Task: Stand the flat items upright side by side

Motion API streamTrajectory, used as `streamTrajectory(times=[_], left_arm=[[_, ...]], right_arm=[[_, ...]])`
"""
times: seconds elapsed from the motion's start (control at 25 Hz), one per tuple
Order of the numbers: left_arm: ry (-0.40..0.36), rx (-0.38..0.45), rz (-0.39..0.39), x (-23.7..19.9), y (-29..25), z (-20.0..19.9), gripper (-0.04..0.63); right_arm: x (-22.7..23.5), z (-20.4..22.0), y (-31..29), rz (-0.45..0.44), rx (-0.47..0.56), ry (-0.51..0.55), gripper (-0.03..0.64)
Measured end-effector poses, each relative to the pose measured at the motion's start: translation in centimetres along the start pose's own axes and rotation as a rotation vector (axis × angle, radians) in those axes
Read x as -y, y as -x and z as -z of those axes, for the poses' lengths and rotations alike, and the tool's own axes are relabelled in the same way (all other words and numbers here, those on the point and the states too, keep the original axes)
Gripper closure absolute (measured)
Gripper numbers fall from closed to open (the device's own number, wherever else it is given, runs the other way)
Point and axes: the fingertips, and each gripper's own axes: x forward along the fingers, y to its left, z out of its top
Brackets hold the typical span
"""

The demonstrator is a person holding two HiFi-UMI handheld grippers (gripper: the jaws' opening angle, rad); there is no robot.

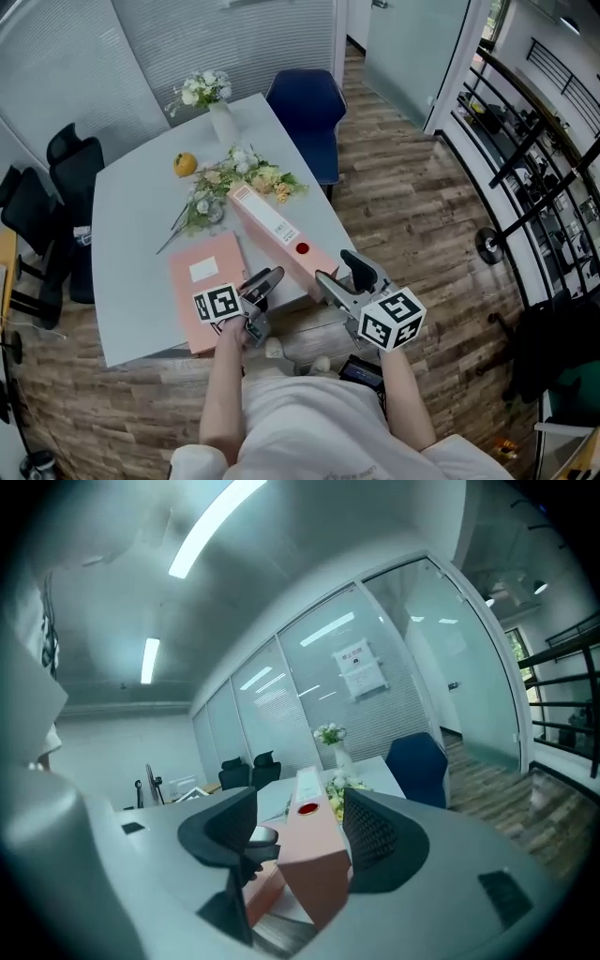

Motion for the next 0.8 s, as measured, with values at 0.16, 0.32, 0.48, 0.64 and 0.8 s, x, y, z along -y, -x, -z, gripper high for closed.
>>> streamTrajectory(times=[0.16, 0.32, 0.48, 0.64, 0.8], left_arm=[[-0.002, 0.024, 0.005, -0.1, 0.9, -1.0, 0.308], [-0.032, 0.03, 0.002, -0.4, 1.5, -2.2, 0.308], [-0.076, 0.025, -0.01, -1.0, 1.7, -3.7, 0.308], [-0.081, 0.03, -0.002, -1.9, 1.6, -5.3, 0.308], [-0.102, 0.011, 0.004, -3.2, 1.6, -6.8, 0.308]], right_arm=[[-0.4, -1.3, -1.1, -0.016, -0.006, 0.015, 0.316], [-0.6, -2.3, -2.4, 0.001, -0.03, 0.043, 0.317], [-0.7, -3.4, -4.4, 0.021, -0.08, 0.111, 0.32], [-0.8, -5.0, -7.0, 0.043, -0.115, 0.184, 0.359], [-1.4, -6.0, -10.2, -0.002, -0.14, 0.163, 0.342]])
